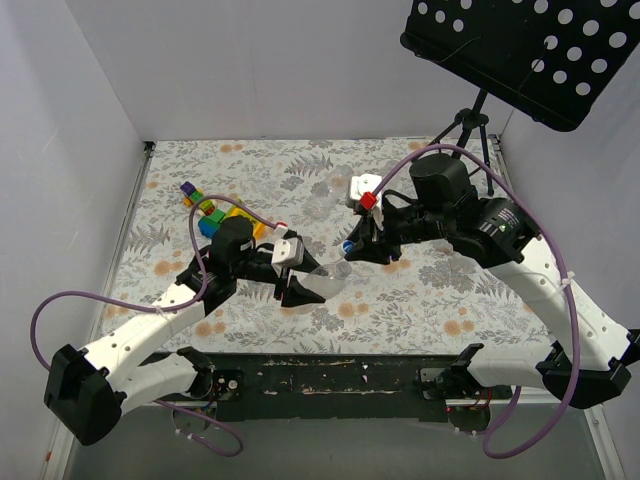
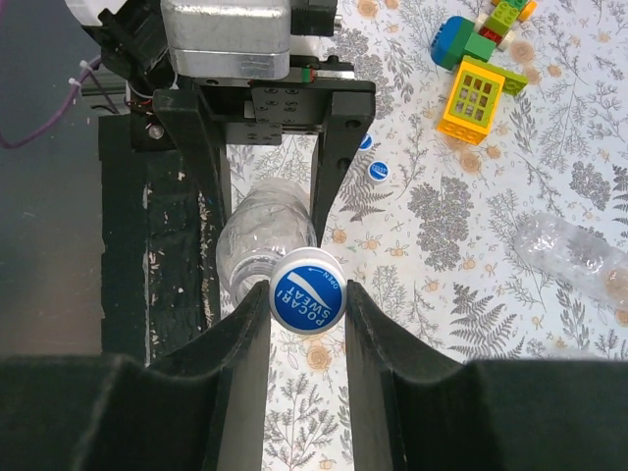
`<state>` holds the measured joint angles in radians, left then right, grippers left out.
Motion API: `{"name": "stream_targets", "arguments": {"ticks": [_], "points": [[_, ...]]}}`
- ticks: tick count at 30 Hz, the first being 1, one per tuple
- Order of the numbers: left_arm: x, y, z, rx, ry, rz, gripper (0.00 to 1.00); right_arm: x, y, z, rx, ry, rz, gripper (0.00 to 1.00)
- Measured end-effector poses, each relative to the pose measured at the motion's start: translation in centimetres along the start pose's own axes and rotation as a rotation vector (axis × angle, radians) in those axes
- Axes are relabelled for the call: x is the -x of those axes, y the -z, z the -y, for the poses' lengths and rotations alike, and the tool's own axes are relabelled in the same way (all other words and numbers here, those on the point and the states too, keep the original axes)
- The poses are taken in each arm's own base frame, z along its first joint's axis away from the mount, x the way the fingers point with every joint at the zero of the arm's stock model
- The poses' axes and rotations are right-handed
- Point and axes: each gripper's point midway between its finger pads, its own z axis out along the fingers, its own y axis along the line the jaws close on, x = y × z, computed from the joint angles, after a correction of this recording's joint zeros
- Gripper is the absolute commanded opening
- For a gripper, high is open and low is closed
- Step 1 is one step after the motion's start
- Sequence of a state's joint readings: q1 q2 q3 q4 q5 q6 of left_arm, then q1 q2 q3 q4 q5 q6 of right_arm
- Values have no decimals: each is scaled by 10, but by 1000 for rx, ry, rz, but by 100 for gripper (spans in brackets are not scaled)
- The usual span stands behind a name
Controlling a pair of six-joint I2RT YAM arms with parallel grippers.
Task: Screw on the bottle caps
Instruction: Screw the bottle cap onto the plastic bottle.
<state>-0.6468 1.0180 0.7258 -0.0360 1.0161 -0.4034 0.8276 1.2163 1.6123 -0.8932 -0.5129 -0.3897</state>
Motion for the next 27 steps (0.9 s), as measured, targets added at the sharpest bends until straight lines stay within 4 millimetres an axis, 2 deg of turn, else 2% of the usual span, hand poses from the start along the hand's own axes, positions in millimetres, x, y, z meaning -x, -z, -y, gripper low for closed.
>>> {"name": "stream_targets", "arguments": {"ticks": [13, 27], "points": [[8, 5, -24, 149, -47, 13, 6, -5, -2, 3, -5, 20, -12, 1], [7, 5, -28, 174, -34, 20, 6, -15, -7, 4, -6, 5, -37, 1]]}}
